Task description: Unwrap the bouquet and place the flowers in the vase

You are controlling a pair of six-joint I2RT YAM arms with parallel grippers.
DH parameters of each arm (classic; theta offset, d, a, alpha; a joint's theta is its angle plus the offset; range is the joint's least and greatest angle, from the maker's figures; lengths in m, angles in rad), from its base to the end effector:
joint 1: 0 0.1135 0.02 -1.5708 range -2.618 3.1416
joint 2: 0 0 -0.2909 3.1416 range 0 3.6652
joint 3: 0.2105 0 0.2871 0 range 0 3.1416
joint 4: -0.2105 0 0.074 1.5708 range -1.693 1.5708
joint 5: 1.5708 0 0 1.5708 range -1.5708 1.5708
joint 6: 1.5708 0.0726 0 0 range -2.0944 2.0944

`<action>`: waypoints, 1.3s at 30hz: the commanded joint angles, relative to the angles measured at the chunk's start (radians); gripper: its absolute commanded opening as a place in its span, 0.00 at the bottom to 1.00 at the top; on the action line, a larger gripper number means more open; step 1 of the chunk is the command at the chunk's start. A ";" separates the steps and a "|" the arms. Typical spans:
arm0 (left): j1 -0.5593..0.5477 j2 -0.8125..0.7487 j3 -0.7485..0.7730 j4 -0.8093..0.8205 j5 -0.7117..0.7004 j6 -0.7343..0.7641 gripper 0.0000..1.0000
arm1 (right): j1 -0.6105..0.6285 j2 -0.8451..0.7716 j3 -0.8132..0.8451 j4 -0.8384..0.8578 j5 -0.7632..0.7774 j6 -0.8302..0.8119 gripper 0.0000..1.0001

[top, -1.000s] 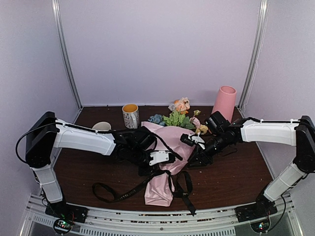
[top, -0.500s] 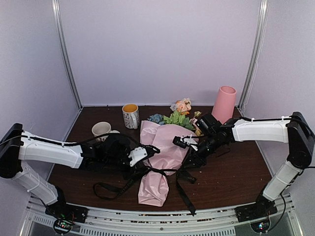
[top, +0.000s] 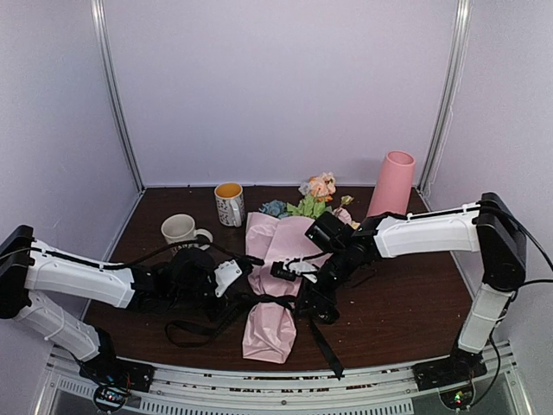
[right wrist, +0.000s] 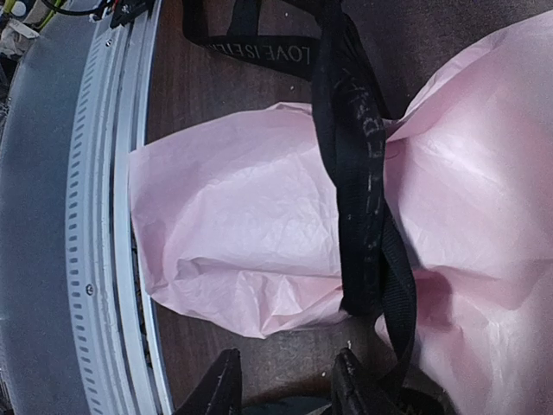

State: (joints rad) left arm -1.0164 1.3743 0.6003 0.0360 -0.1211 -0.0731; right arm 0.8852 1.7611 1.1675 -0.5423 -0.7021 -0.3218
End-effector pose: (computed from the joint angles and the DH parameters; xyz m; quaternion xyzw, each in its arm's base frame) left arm 0.1727 -0.2623 0.1472 0.3930 0.8243 -0.1619 0.3740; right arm 0.2143 0.3361 0.1744 -0.5814 0.7128 0.3789 0.1013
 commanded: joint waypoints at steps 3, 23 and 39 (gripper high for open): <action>0.001 -0.045 -0.045 0.128 -0.004 -0.056 0.00 | 0.012 0.071 0.091 0.046 0.082 0.077 0.42; 0.001 -0.044 -0.085 0.196 -0.018 -0.075 0.00 | 0.017 0.167 0.156 0.093 0.114 0.147 0.34; 0.001 -0.018 -0.108 0.165 -0.031 -0.078 0.00 | -0.094 0.078 0.107 0.129 0.048 0.212 0.07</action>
State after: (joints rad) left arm -1.0164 1.3411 0.5045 0.1825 -0.1375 -0.1452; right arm 0.8249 1.9091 1.3064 -0.4328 -0.6289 -0.1276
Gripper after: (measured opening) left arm 0.002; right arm 0.072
